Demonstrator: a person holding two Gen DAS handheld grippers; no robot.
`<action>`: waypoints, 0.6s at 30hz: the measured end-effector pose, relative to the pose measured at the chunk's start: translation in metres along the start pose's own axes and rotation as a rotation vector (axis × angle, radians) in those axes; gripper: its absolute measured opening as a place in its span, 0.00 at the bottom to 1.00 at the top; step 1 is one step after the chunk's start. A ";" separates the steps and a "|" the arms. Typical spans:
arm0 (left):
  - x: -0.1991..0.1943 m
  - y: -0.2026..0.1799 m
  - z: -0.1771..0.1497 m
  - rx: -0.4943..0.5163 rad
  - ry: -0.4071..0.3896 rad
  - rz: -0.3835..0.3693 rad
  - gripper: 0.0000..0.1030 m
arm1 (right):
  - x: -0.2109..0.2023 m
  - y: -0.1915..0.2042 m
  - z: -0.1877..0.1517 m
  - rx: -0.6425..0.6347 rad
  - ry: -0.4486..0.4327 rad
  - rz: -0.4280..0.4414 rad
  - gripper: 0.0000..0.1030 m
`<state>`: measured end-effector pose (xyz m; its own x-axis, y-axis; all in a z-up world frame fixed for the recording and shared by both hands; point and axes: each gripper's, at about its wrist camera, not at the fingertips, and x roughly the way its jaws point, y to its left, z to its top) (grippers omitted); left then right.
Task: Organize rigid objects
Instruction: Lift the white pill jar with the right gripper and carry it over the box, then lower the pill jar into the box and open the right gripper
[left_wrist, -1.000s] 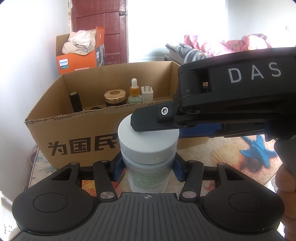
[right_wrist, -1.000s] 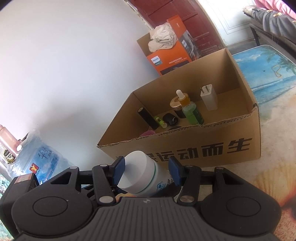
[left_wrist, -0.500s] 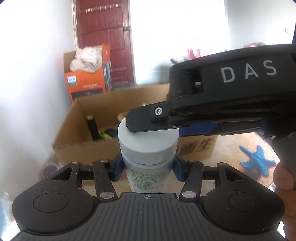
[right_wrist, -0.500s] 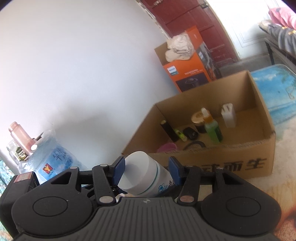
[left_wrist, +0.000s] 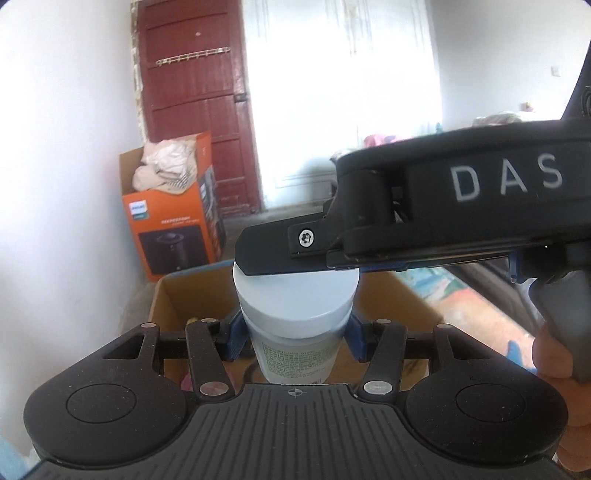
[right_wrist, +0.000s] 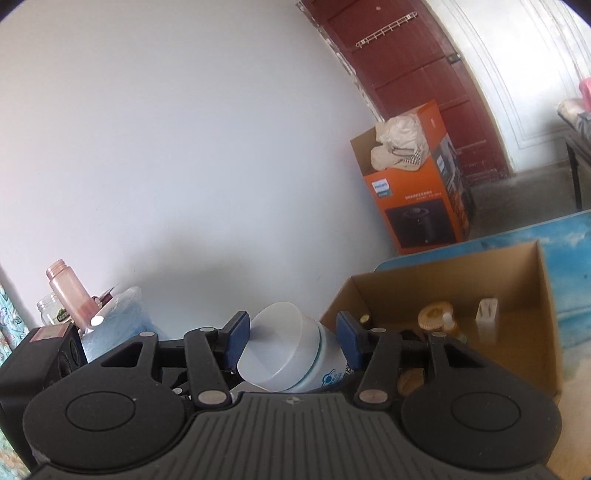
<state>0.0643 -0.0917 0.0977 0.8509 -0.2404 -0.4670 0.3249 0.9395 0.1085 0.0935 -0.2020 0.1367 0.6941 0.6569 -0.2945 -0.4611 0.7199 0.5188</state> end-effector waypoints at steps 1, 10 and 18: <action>0.004 0.000 0.004 0.004 -0.001 -0.009 0.51 | 0.001 -0.002 0.005 -0.004 -0.003 -0.005 0.53; 0.074 -0.006 0.026 -0.003 0.101 -0.132 0.51 | 0.020 -0.058 0.026 0.028 0.024 -0.072 0.53; 0.130 -0.021 0.005 0.013 0.246 -0.180 0.51 | 0.041 -0.113 0.007 0.073 0.100 -0.122 0.54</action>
<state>0.1701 -0.1442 0.0386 0.6542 -0.3353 -0.6779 0.4685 0.8833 0.0153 0.1781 -0.2578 0.0713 0.6822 0.5873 -0.4356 -0.3326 0.7798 0.5304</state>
